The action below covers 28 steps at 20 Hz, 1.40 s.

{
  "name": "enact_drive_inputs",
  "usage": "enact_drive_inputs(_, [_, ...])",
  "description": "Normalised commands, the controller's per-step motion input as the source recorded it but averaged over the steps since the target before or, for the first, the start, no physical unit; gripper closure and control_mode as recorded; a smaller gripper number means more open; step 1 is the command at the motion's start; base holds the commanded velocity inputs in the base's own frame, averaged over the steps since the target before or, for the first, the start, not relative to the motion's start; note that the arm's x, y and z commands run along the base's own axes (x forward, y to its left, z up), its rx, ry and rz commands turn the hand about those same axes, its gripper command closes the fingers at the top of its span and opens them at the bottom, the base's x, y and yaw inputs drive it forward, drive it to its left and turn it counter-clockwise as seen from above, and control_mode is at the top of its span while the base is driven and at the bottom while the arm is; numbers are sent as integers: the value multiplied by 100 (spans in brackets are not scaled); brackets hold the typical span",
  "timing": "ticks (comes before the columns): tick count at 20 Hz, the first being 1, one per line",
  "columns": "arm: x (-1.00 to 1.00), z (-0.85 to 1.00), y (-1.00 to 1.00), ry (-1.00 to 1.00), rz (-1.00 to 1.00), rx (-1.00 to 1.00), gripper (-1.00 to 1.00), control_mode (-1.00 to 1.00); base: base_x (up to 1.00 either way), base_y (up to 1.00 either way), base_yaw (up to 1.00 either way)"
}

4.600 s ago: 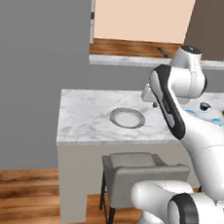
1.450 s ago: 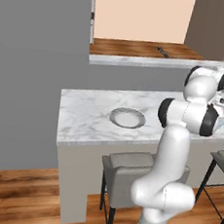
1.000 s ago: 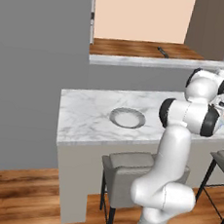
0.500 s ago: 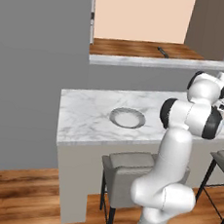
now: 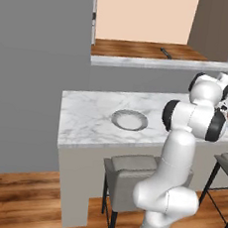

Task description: Place two yogurt containers on each plate.

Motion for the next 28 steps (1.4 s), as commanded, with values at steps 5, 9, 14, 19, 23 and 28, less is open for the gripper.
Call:
enact_drive_inputs(5, [22,0,-4,0,-3,-5,-100,-100,0,0,0])
enact_drive_inputs(9, [39,0,-23,0,-4,-4,-100,-100,0,0,0])
enact_drive_inputs(14, [37,-1,-18,0,-6,-1,-100,-100,0,0,0])
enact_drive_inputs(19, [29,-10,-13,0,-5,0,-100,-100,0,0,0])
enact_drive_inputs(23, [23,-31,-13,0,-5,0,-100,-100,0,0,0])
enact_drive_inputs(28, [21,-36,-8,0,-5,0,-100,-100,0,0,0])
